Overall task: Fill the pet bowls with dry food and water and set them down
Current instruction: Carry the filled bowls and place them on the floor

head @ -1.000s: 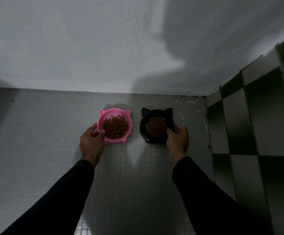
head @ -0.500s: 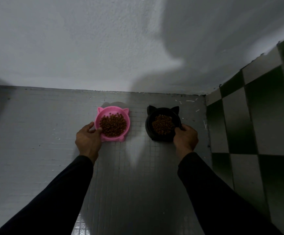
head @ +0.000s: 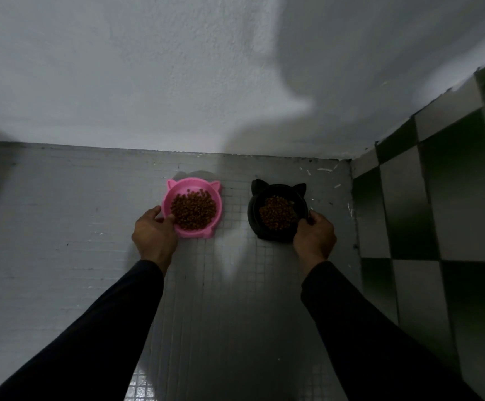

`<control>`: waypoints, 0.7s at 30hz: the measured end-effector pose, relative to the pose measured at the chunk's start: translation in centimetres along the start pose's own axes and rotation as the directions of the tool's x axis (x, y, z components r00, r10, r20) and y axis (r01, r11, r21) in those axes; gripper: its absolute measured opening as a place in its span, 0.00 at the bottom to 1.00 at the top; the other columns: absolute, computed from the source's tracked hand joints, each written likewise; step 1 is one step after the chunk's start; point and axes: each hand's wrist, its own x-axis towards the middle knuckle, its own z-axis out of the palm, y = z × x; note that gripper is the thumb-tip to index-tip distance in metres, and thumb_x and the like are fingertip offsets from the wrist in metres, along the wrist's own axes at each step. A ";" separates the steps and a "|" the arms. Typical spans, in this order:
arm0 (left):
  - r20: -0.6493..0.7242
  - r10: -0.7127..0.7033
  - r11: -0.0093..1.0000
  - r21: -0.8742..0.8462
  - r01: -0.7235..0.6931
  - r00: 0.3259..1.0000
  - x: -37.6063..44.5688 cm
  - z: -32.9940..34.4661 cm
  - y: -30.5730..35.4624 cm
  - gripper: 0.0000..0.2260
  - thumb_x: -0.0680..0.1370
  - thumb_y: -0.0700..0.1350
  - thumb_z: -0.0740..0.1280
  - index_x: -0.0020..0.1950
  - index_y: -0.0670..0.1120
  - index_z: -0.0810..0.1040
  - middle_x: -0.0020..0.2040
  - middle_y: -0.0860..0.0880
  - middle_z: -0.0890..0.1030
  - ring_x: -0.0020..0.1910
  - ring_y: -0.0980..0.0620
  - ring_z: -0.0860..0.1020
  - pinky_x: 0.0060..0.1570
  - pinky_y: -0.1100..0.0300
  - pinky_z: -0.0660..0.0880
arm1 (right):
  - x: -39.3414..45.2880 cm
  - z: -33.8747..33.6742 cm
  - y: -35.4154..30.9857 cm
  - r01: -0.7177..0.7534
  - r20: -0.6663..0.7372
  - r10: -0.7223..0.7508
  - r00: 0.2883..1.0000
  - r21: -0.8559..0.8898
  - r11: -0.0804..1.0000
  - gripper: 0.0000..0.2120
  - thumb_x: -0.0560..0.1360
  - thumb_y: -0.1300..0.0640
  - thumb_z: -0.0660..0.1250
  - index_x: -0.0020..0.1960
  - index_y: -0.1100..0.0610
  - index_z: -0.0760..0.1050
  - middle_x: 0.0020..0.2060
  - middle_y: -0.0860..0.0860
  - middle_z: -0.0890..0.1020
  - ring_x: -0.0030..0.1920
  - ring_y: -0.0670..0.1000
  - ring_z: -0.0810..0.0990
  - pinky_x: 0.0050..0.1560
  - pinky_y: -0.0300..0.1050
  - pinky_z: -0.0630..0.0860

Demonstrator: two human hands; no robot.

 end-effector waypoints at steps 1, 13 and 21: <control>0.002 0.013 1.000 0.015 -0.013 1.000 -0.2 0.0 0.0 0.19 0.80 0.42 0.72 0.70 0.40 0.78 0.61 0.39 0.84 0.57 0.45 0.82 0.57 0.58 0.76 | 0.0 0.0 0.0 0.007 0.006 -0.007 1.000 -0.019 1.000 0.18 0.81 0.62 0.64 0.70 0.58 0.76 0.66 0.56 0.79 0.63 0.57 0.79 0.65 0.47 0.76; 0.129 0.140 0.945 0.279 -0.171 0.982 -2.1 -1.7 0.7 0.18 0.80 0.45 0.70 0.66 0.38 0.77 0.56 0.39 0.82 0.51 0.42 0.79 0.48 0.54 0.72 | -2.0 -1.1 0.5 0.160 0.157 -0.134 0.979 -0.167 0.973 0.25 0.80 0.52 0.66 0.75 0.57 0.69 0.68 0.56 0.77 0.66 0.58 0.76 0.66 0.49 0.72; 0.396 0.048 0.754 0.587 -0.293 0.917 -6.7 -6.6 3.4 0.23 0.82 0.55 0.67 0.71 0.42 0.73 0.66 0.35 0.75 0.65 0.35 0.74 0.63 0.43 0.74 | -7.1 -6.4 -0.6 0.318 0.495 -0.075 0.866 -0.427 0.846 0.31 0.79 0.48 0.65 0.79 0.50 0.59 0.71 0.54 0.73 0.65 0.56 0.75 0.64 0.54 0.76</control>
